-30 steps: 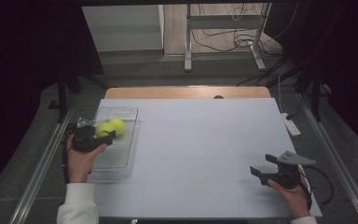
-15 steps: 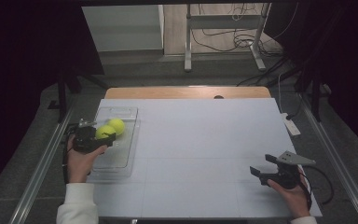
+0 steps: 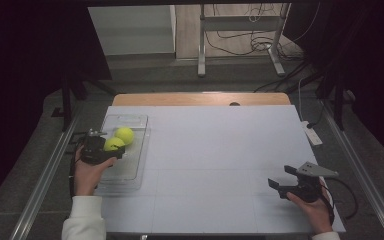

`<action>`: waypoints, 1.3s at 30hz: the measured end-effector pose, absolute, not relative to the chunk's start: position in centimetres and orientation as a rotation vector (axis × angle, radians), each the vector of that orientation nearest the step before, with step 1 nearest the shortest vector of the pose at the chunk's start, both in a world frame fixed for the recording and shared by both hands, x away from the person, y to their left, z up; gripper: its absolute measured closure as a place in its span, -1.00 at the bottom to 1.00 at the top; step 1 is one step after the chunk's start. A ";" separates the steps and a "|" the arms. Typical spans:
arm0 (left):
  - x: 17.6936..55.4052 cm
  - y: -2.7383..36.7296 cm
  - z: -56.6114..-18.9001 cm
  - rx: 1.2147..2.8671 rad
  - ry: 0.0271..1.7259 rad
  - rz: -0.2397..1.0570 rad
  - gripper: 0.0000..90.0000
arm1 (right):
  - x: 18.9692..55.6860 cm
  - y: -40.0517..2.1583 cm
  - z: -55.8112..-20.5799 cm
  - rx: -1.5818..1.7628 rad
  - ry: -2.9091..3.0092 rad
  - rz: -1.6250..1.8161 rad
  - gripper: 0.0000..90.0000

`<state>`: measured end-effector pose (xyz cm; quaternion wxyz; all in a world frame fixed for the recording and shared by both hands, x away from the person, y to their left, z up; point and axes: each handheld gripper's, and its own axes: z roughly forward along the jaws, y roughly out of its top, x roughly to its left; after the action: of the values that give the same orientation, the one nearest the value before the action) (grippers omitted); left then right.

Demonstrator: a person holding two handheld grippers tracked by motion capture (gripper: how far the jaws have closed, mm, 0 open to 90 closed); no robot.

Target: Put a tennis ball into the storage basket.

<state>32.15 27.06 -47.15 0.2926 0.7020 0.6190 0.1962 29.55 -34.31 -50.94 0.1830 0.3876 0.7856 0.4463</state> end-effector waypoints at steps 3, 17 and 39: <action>32.2 27.1 -47.2 1.869 1.653 0.523 -0.41 | 29.5 -34.3 -50.9 1.094 2.216 1.259 -0.69; 31.8 27.0 -46.1 1.790 1.606 0.546 -0.69 | 29.6 -34.4 -50.9 1.095 2.216 1.259 -0.69; 30.9 26.8 -45.0 1.714 1.474 0.524 -0.71 | 29.6 -34.4 -50.9 1.098 2.213 1.263 -0.69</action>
<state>30.87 26.75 -44.98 0.3990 0.6773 0.5825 0.2070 29.62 -34.43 -50.94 0.1824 0.3890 0.7843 0.4476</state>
